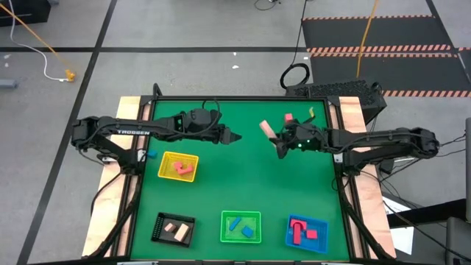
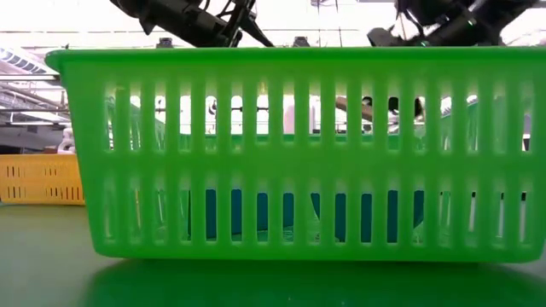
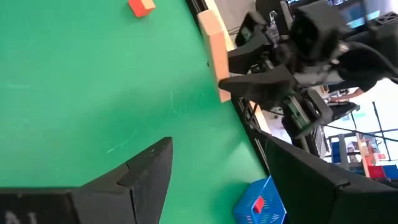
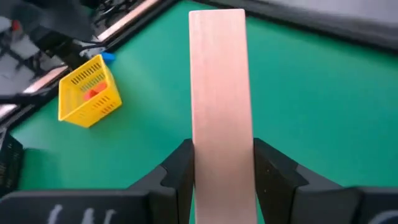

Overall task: Sort & place blocks by color
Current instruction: Put the large white rectangular block into the black bin

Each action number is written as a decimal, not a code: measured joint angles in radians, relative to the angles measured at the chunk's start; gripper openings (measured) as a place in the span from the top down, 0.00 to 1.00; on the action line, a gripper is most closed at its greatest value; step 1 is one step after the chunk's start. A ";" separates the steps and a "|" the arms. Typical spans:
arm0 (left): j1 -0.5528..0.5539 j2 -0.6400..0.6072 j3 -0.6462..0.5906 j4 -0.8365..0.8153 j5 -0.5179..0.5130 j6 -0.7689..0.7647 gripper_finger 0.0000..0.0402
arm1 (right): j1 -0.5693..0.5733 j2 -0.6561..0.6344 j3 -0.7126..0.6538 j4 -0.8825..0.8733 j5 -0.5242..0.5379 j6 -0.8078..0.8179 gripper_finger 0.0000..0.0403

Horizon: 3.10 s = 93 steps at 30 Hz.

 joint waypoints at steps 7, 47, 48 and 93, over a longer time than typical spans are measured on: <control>0.001 0.000 0.000 0.007 0.000 -0.040 0.40 | 0.042 0.160 0.162 -0.006 0.007 -0.195 0.72; -0.023 0.002 0.000 -0.067 -0.037 0.010 0.41 | 0.147 0.384 0.365 0.001 0.028 -0.435 0.72; -0.023 0.002 0.000 -0.067 -0.037 0.020 0.42 | 0.147 0.384 0.365 0.001 0.029 -0.440 0.72; -0.053 0.001 0.000 -0.218 0.098 0.113 0.84 | 0.059 0.163 0.363 -0.470 0.113 -0.328 0.49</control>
